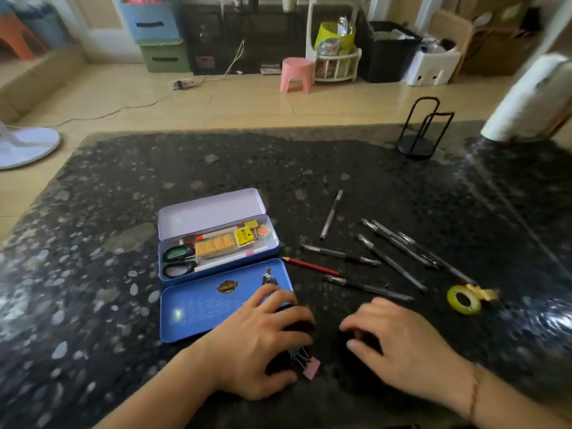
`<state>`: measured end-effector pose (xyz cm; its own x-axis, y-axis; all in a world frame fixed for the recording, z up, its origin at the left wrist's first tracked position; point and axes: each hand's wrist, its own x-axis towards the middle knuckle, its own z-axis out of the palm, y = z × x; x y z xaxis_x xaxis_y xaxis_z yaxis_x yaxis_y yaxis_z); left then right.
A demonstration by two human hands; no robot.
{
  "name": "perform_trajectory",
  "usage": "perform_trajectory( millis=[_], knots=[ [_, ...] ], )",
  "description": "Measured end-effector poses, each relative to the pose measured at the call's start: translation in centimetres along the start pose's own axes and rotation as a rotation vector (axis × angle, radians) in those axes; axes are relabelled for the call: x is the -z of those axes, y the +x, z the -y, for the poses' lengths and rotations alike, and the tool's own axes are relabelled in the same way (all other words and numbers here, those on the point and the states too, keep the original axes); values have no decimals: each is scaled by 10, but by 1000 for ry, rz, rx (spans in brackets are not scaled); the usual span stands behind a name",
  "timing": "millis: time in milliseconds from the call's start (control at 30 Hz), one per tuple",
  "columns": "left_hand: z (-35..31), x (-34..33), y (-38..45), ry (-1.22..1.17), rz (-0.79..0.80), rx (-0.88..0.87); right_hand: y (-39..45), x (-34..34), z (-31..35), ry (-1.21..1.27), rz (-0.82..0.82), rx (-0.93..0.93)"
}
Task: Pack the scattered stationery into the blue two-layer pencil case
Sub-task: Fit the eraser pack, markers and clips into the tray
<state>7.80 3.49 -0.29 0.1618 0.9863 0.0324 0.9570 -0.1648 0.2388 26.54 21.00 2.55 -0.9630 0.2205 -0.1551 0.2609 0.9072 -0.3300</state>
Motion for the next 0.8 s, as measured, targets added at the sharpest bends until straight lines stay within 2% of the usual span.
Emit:
perform_trajectory(
  millis=[233,400,567,800],
  knots=[
    [-8,-10,-4,80,-83,31,0,-53,44,-133,-140,75],
    [14,-8,-12,125,-210,27,13,-29,25,-154,-221,93],
    [62,15,-28,110,-455,260,76,4,25,-8,-436,-45],
    [119,19,-47,94,-513,610,200,-5,53,-117,-356,-16]
  ],
)
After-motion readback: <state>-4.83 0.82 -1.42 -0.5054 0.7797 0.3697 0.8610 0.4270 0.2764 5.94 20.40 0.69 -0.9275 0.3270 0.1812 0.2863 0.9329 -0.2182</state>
